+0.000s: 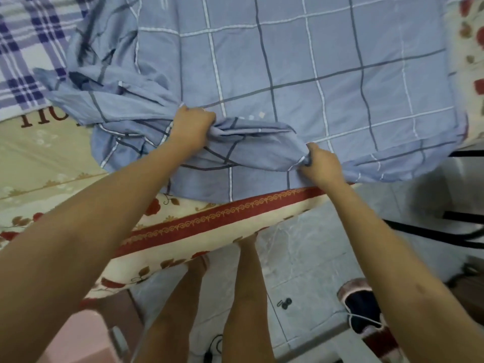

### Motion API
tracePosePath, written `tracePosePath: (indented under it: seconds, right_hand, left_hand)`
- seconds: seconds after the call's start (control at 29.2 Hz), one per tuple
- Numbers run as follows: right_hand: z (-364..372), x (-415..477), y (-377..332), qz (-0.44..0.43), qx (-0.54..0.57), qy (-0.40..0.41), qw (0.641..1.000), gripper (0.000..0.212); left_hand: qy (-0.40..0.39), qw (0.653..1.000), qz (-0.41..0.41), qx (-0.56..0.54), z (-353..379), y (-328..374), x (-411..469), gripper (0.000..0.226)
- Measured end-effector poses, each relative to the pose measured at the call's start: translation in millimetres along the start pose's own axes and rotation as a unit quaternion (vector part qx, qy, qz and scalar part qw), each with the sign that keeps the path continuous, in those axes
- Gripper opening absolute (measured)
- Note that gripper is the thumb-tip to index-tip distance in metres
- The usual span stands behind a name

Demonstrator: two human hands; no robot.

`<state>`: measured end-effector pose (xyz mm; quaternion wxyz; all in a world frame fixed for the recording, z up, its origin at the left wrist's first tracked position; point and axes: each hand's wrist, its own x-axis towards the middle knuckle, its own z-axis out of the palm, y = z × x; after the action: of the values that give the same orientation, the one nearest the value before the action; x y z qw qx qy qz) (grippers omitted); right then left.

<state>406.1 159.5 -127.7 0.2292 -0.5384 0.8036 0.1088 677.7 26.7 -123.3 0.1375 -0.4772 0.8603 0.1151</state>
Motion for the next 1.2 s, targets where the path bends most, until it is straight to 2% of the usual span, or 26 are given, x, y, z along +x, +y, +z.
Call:
tracePosePath:
  seconds: [0.07,0.14,0.17,0.24,0.34,0.41,0.48,0.55,0.62,0.75,0.82,0.89,0.96,0.99,1.03,1.06,1.1,1.13,1.2]
  right_hand:
    - [7,-12,3,-0.095,-0.02,0.091,0.991,0.014]
    - [21,-36,11,-0.164,-0.025,0.177,0.97,0.016]
    - [29,-47,16,-0.172,-0.023,0.194,0.965,0.018]
    - [48,-64,33,-0.135,-0.014,0.185,0.973,0.023]
    - [60,-67,50,-0.014,0.037,0.18,0.983,0.028]
    - [56,-60,52,0.049,0.074,0.196,0.976,0.025]
    - [55,-51,54,0.076,0.076,0.178,0.978,0.035]
    - [56,-47,59,0.044,0.042,0.161,0.985,0.047]
    - [57,-46,63,-0.033,0.033,0.138,0.989,0.055]
    - [59,-55,74,-0.202,0.0,0.109,0.973,0.059]
    - [70,-68,86,-0.242,-0.042,0.069,0.967,0.054]
    - [73,-77,97,-0.18,-0.032,-0.028,0.983,0.04]
    - [73,-87,106,-0.014,0.019,-0.136,0.99,0.02]
    - [75,-90,109,0.072,0.083,-0.138,0.984,0.015]
    - [77,-92,111,0.156,0.18,-0.112,0.965,0.016]
    - [75,-92,112,0.234,0.308,-0.073,0.919,0.022]
    - [70,-90,108,0.306,0.448,-0.044,0.839,0.031]
    - [65,-83,107,0.358,0.574,-0.037,0.736,0.04]
    - [56,-66,103,0.396,0.739,-0.051,0.543,0.05]
  left_hand:
    - [0.121,0.988,0.095,-0.003,4,-4,-16,0.018]
    - [0.215,0.962,0.166,-0.004,12,-13,-45,0.007]
    - [0.217,0.959,0.184,0.0,20,-18,-63,0.005]
    - [0.151,0.968,0.199,0.023,39,-26,-98,0.011]
    - [0.0,0.994,0.11,0.028,63,-35,-127,0.042]
    - [-0.039,0.998,0.04,-0.002,69,-36,-131,0.047]
    - [-0.059,0.998,0.006,-0.018,75,-29,-131,0.052]
    - [-0.056,0.998,0.006,-0.017,76,-21,-133,0.057]
    - [-0.026,0.998,0.049,-0.002,74,-13,-136,0.054]
    - [0.032,0.982,0.179,0.046,78,-12,-152,0.032]
    - [-0.001,0.985,0.164,0.06,88,-15,-167,0.019]
    - [-0.084,0.991,0.098,0.045,92,-11,-175,0.022]
    - [-0.167,0.985,0.003,0.038,88,1,-176,0.025]
    - [-0.171,0.984,-0.035,0.028,87,9,-176,0.025]
    - [-0.141,0.989,-0.046,0.014,85,18,-174,0.031]
    - [-0.099,0.994,-0.038,-0.005,85,28,-171,0.04]
    - [-0.059,0.998,-0.023,-0.009,84,36,-169,0.05]
    - [-0.031,0.999,-0.002,-0.009,85,47,-165,0.062]
    - [-0.012,0.999,0.046,-0.016,92,58,-156,0.09]
